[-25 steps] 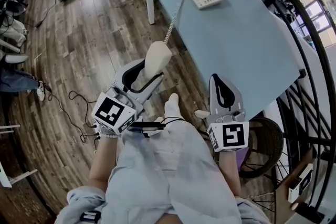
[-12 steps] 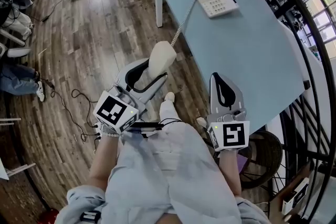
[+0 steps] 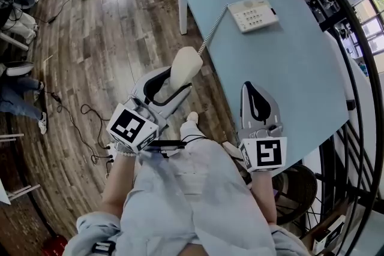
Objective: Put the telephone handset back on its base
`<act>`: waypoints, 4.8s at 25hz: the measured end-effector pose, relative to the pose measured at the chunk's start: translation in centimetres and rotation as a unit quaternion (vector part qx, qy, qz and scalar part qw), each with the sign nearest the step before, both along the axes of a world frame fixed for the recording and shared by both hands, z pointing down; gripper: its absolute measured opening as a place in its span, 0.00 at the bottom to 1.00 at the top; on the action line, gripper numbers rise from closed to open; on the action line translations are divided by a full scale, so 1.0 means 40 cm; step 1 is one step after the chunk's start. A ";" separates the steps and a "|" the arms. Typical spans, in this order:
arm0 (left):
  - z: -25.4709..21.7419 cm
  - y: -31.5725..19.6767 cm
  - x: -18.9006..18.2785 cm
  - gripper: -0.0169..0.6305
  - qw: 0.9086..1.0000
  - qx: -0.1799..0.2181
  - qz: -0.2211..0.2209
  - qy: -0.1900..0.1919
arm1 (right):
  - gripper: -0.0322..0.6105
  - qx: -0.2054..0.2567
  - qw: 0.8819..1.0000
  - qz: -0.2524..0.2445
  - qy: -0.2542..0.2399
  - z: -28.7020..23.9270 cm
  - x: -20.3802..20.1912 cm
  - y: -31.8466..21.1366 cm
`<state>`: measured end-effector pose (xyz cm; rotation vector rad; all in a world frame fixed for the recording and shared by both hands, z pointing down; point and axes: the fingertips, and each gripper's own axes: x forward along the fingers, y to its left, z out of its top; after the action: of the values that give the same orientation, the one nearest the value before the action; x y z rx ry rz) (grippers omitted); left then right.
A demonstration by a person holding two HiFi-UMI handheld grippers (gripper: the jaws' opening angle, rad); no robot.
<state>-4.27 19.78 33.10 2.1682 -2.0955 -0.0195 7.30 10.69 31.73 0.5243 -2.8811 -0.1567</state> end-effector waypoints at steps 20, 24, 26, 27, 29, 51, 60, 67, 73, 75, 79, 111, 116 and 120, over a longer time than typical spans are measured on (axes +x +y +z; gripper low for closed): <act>0.025 -0.253 -0.144 0.36 1.000 -0.019 0.006 0.013 | 0.06 -0.020 1.000 0.002 0.018 0.046 -0.139 -0.256; 0.030 -0.284 -0.137 0.36 0.999 -0.026 0.018 0.012 | 0.06 -0.027 0.999 0.012 0.017 0.049 -0.121 -0.276; 0.031 -0.294 -0.138 0.36 0.999 -0.027 0.022 0.009 | 0.06 -0.029 0.999 0.018 0.014 0.046 -0.114 -0.283; 0.031 -0.298 -0.140 0.36 0.999 -0.028 0.022 0.008 | 0.06 -0.028 0.999 0.021 0.012 0.045 -0.110 -0.287; 0.029 -0.308 -0.142 0.36 0.999 -0.029 0.023 0.004 | 0.06 -0.028 0.999 0.028 0.010 0.043 -0.100 -0.295; 0.029 -0.494 -0.224 0.36 0.996 -0.038 0.084 0.000 | 0.06 -0.021 0.992 0.122 0.003 0.045 -0.095 -0.427; 0.055 -0.608 -0.268 0.36 0.991 -0.059 0.123 0.005 | 0.06 -0.035 0.987 0.156 0.012 0.068 -0.134 -0.499; 0.072 -0.696 -0.286 0.36 0.985 -0.068 0.161 0.007 | 0.06 -0.041 0.980 0.193 0.018 0.088 -0.147 -0.559; 0.082 -0.773 -0.294 0.36 0.979 -0.074 0.190 0.006 | 0.06 -0.049 0.974 0.220 0.024 0.102 -0.152 -0.601; 0.087 -0.793 -0.299 0.36 0.977 -0.076 0.197 0.005 | 0.06 -0.051 0.972 0.227 0.027 0.107 -0.157 -0.611; 0.104 -0.837 -0.309 0.36 0.974 -0.082 0.211 0.005 | 0.06 -0.053 0.968 0.245 0.029 0.113 -0.165 -0.633; 0.311 -1.143 -0.282 0.36 0.936 -0.156 0.316 0.011 | 0.06 -0.084 0.924 0.369 0.054 0.212 -0.133 -0.756; 0.332 -1.186 -0.272 0.36 0.932 -0.166 0.322 0.011 | 0.06 -0.088 0.920 0.378 0.056 0.218 -0.132 -0.762; 0.353 -1.215 -0.267 0.36 0.931 -0.176 0.319 0.014 | 0.06 -0.090 0.917 0.384 0.057 0.221 -0.130 -0.769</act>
<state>-14.93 -28.82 47.20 2.4586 -1.1673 0.3532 2.12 -20.05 40.55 1.4790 -2.3264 0.1937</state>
